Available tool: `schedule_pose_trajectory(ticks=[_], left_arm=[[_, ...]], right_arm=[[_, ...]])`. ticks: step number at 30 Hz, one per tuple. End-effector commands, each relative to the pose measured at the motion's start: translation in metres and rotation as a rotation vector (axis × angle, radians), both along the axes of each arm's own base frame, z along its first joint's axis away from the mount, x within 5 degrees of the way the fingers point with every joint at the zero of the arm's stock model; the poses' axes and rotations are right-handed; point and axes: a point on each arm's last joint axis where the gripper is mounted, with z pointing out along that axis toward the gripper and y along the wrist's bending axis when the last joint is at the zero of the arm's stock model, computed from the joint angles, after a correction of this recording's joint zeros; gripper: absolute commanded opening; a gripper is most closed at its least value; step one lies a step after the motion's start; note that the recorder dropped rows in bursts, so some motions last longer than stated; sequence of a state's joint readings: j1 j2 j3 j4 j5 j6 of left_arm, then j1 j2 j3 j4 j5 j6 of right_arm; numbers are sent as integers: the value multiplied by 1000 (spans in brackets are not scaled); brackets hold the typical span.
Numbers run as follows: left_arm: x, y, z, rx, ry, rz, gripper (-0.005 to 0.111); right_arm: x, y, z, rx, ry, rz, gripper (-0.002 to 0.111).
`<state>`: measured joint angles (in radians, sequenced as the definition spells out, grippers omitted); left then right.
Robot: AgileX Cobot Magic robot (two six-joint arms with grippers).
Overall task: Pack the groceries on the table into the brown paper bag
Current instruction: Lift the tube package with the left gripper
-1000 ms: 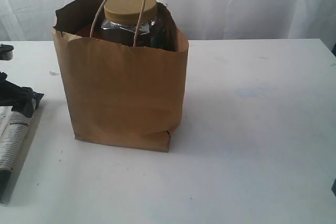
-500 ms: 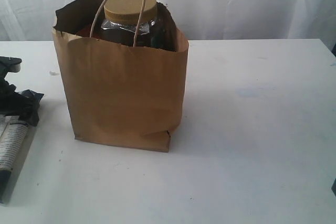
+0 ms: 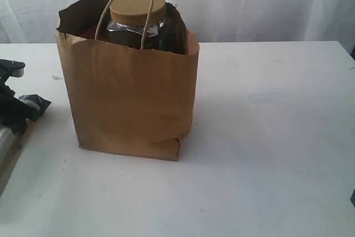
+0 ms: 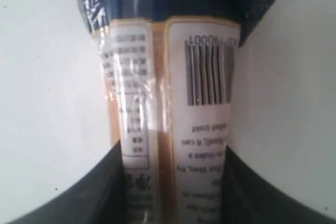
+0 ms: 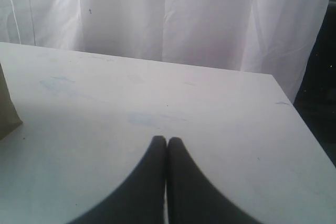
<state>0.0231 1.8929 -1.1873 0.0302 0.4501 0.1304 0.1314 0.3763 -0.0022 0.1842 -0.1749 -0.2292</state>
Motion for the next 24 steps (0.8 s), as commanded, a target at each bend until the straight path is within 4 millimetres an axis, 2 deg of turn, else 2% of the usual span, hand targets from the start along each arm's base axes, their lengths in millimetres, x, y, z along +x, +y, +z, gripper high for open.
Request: schedule_pose_trajectory(ticks=[1, 2, 5, 6, 10, 12, 15, 19, 24], left_arm=[[-8, -1, 8, -4, 79, -22, 0], [-9, -1, 13, -7, 79, -17, 0], [-18, -2, 52, -18, 31, 3, 0], [-26, -2, 72, -18, -6, 1, 0], [-54, -5, 113, -46, -43, 9, 0], [-66, -5, 125, -45, -88, 8, 0], [-76, -5, 133, -45, -133, 9, 0], [-85, -6, 142, -52, -184, 28, 0], [-96, -5, 169, -49, -339, 29, 0]], right_arm=[[0, 0, -1, 5, 1, 0, 0], [0, 0, -1, 5, 1, 0, 0], [0, 0, -1, 5, 1, 0, 0], [0, 0, -1, 5, 1, 0, 0], [0, 0, -1, 8, 1, -1, 0], [0, 0, -1, 8, 1, -1, 0], [0, 0, -1, 8, 1, -1, 0], [0, 0, -1, 4, 1, 0, 0], [0, 0, -1, 4, 1, 0, 0]])
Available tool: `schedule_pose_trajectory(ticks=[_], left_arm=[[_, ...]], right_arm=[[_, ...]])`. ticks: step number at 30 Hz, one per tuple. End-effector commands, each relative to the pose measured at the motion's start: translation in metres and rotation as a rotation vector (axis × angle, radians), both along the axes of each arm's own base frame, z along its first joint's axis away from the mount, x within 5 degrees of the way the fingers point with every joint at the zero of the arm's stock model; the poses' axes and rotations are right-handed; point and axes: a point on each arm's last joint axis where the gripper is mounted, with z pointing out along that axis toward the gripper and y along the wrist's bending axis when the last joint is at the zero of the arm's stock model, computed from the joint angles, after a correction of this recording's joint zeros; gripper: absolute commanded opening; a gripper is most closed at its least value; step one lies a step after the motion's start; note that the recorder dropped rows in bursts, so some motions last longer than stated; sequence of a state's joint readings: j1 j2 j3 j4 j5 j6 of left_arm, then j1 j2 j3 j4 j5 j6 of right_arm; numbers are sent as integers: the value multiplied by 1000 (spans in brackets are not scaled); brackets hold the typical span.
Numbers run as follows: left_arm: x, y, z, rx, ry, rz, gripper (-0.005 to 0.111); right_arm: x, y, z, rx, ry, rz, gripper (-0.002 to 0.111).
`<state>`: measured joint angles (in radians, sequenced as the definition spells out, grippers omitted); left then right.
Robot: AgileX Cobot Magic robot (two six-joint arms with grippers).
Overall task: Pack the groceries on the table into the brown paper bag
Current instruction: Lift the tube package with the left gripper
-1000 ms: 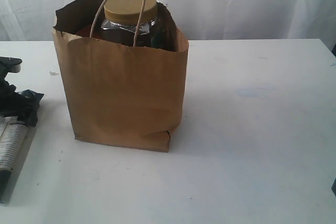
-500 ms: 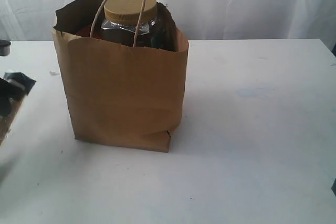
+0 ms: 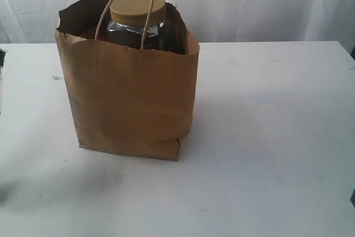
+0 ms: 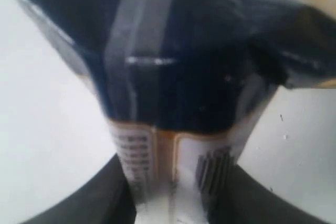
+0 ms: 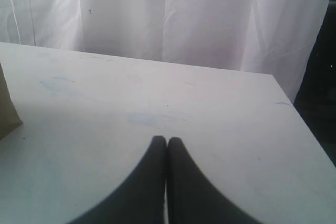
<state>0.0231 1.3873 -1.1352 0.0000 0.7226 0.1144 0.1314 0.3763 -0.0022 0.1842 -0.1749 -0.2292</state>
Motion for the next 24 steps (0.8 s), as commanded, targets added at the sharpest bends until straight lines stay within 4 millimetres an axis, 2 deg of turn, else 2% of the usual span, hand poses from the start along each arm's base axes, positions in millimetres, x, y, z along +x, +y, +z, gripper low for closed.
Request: schedule_pose_trajectory(ticks=[1, 7, 13, 18, 21, 24], left_arm=[[-12, -1, 32, -13, -189, 18, 0], [-26, 0, 66, 3, -356, 19, 0], [-34, 0, 124, -37, -557, 66, 0], [-40, -13, 184, -313, -819, 86, 0], [-42, -20, 207, -522, -950, 99, 0], [-43, -23, 217, -670, -1018, 104, 0]], right_arm=[[0, 0, -1, 4, 1, 0, 0], [0, 0, -1, 4, 1, 0, 0], [0, 0, -1, 4, 1, 0, 0], [0, 0, -1, 4, 1, 0, 0], [0, 0, -1, 4, 1, 0, 0], [0, 0, -1, 4, 1, 0, 0]])
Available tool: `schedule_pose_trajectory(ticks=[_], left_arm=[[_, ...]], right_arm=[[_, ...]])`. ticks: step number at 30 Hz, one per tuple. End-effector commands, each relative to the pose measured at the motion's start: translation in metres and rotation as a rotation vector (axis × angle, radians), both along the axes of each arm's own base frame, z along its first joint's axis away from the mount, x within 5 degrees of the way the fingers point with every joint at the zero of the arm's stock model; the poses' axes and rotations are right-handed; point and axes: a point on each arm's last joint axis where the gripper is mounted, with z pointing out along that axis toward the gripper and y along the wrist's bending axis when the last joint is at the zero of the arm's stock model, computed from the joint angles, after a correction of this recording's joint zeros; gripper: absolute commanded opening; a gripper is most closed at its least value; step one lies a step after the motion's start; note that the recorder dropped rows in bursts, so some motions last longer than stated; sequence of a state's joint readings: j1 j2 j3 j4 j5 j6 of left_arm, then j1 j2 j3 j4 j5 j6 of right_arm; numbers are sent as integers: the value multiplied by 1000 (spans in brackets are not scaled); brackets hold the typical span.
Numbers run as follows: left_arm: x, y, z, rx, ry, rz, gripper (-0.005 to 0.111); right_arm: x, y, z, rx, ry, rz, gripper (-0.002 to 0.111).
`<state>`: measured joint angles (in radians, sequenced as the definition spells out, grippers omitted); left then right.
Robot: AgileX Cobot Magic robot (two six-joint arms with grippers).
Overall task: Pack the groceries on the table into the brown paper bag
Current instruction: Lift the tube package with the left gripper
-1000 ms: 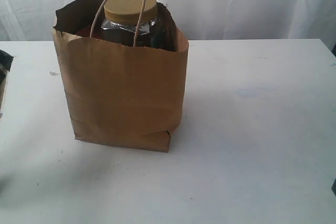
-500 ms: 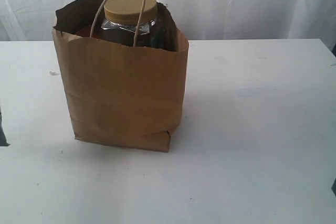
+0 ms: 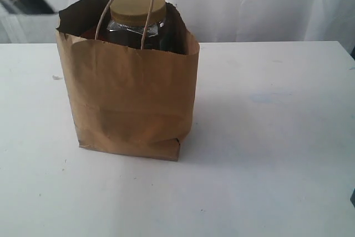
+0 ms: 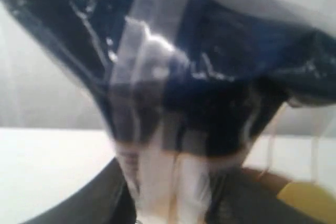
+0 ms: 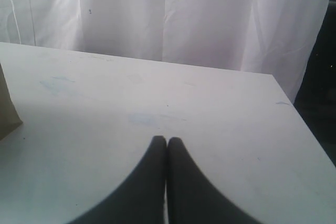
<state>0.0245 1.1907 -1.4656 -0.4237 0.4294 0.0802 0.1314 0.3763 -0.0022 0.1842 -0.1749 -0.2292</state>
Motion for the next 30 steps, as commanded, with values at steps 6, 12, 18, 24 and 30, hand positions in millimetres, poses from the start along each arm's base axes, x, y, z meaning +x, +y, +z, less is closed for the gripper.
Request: schedule_pose_trajectory(ticks=[6, 12, 18, 24, 30], left_arm=[[-14, -15, 42, -259, -288, -106, 0], [-7, -53, 44, -274, -382, -312, 0], [12, -75, 33, -96, -449, -290, 0], [26, -83, 21, -96, -407, -301, 0], [35, -72, 26, -43, -454, -145, 0]], right_arm=[[0, 0, -1, 7, 1, -1, 0], [0, 0, -1, 7, 1, -1, 0], [0, 0, -1, 4, 1, 0, 0], [0, 0, -1, 4, 1, 0, 0], [0, 0, -1, 4, 1, 0, 0]])
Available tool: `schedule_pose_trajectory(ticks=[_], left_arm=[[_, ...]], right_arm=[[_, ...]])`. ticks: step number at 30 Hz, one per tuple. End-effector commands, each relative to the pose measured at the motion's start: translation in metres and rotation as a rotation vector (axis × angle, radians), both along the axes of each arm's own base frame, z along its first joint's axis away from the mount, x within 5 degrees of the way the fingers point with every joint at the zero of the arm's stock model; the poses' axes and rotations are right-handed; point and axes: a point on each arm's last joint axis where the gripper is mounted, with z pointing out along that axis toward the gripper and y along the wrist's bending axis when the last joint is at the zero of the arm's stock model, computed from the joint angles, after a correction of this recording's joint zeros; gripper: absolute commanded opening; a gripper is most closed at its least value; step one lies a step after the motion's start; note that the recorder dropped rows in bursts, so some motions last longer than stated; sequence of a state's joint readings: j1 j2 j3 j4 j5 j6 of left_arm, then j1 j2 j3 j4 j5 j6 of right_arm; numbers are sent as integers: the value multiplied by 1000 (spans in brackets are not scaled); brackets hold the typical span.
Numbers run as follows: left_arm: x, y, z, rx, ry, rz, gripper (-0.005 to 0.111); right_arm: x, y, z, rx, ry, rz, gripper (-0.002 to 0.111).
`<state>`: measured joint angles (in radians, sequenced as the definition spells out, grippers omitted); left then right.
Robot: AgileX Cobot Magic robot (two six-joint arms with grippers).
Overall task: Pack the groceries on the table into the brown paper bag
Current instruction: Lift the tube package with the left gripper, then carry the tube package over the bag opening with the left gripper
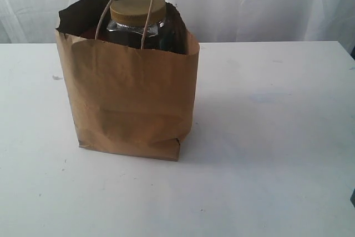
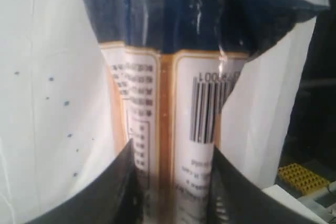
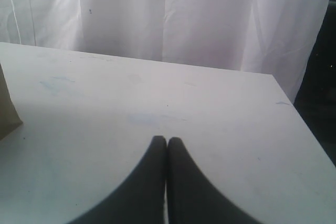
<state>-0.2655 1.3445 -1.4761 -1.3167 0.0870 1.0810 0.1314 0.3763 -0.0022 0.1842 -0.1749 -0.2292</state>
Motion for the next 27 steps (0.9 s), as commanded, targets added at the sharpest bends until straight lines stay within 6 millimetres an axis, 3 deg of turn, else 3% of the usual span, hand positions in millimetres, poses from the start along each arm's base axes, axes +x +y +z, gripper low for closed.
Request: schedule_pose_trajectory(ticks=[1, 8, 17, 27], left_arm=[[-4, 13, 21, -74, -66, 129, 0], [-14, -6, 18, -45, -36, -98, 0], [-21, -14, 17, -115, 17, -232, 0], [-25, -32, 13, -160, 52, -213, 0]], right_arm=[[0, 0, -1, 4, 1, 0, 0], [0, 0, -1, 4, 1, 0, 0], [0, 0, -1, 7, 1, -1, 0], [0, 0, -1, 7, 1, -1, 0]])
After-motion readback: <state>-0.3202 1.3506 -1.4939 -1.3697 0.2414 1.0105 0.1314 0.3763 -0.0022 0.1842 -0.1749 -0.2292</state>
